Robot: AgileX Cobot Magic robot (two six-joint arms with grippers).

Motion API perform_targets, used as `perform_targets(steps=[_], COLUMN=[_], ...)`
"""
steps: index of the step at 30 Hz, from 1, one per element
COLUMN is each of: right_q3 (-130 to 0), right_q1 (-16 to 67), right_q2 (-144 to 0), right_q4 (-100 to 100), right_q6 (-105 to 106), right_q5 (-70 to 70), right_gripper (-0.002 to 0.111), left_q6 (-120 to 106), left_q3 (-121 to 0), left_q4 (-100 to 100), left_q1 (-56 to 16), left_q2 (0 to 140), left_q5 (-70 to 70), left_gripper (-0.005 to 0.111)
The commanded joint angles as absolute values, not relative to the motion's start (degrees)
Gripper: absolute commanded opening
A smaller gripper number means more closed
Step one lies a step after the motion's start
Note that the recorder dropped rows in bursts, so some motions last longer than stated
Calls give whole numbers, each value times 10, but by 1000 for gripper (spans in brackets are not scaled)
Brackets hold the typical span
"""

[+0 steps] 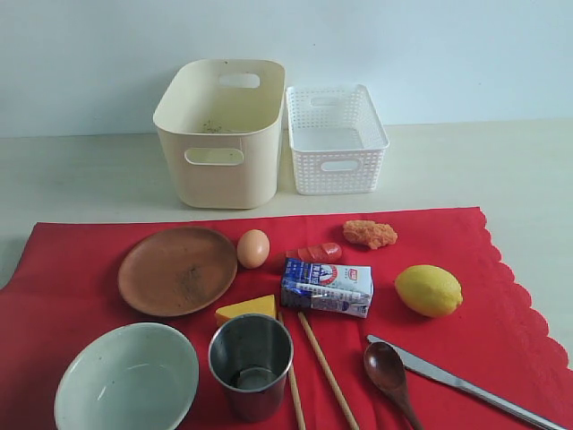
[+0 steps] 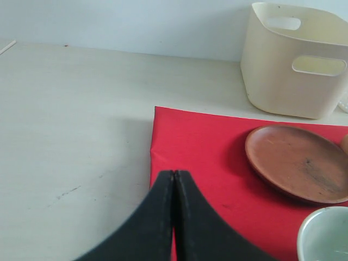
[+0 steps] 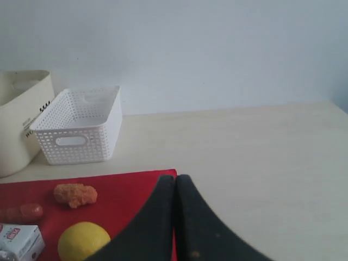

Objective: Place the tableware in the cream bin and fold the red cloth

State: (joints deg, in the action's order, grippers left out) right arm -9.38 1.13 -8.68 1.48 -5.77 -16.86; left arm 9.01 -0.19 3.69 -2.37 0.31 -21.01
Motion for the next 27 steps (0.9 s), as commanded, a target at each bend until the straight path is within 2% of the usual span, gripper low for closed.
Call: perform_targets(steps=[1, 9, 19, 27], right_q3=[-97, -124, -251, -312], right_q1=[7, 7, 7, 7], right_q2=[-132, -253, -400, -448], right_q4=[15, 15, 15, 15], right_q6=[-57, -57, -57, -57], right_q5=[-166, -168, -167, -158], right_gripper=[0, 0, 0, 0], left_q6=[90, 90, 90, 90], left_q3=[0, 0, 0, 0], left_q4=[37, 37, 37, 37], left_q1=[-23, -23, -23, -23], left_q2=[0, 0, 0, 0], left_q5=[-204, -204, -204, -204], left_gripper=[0, 0, 0, 0])
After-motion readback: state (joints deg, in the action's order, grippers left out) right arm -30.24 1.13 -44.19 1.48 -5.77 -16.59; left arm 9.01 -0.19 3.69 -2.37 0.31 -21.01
